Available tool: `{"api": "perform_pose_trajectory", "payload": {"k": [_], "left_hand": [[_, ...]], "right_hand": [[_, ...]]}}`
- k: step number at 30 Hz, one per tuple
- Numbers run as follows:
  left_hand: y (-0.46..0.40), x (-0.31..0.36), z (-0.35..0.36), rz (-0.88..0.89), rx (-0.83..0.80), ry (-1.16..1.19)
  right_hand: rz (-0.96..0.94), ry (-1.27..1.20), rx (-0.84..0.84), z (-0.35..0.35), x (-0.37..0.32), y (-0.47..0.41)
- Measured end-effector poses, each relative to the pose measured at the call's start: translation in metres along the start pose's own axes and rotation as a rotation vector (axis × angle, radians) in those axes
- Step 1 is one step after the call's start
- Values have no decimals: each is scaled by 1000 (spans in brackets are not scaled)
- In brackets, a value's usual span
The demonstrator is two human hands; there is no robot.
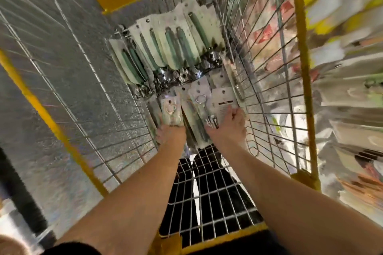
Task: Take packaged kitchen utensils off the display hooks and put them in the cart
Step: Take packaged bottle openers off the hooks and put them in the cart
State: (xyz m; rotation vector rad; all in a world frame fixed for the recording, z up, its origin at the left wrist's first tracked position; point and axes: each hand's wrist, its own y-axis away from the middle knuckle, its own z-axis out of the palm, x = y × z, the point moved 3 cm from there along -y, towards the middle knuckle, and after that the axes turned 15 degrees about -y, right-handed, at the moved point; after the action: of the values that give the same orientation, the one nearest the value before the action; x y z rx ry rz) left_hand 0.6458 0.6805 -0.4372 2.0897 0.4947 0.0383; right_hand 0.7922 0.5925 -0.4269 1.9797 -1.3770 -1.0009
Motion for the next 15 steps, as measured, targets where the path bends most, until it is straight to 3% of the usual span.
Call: {"api": "perform_pose_trajectory", "payload": {"k": [15], "left_hand": [[-7,-7,24,138,87,-225]], "right_hand": [[-113,-106,149,-3,7,-2]]}}
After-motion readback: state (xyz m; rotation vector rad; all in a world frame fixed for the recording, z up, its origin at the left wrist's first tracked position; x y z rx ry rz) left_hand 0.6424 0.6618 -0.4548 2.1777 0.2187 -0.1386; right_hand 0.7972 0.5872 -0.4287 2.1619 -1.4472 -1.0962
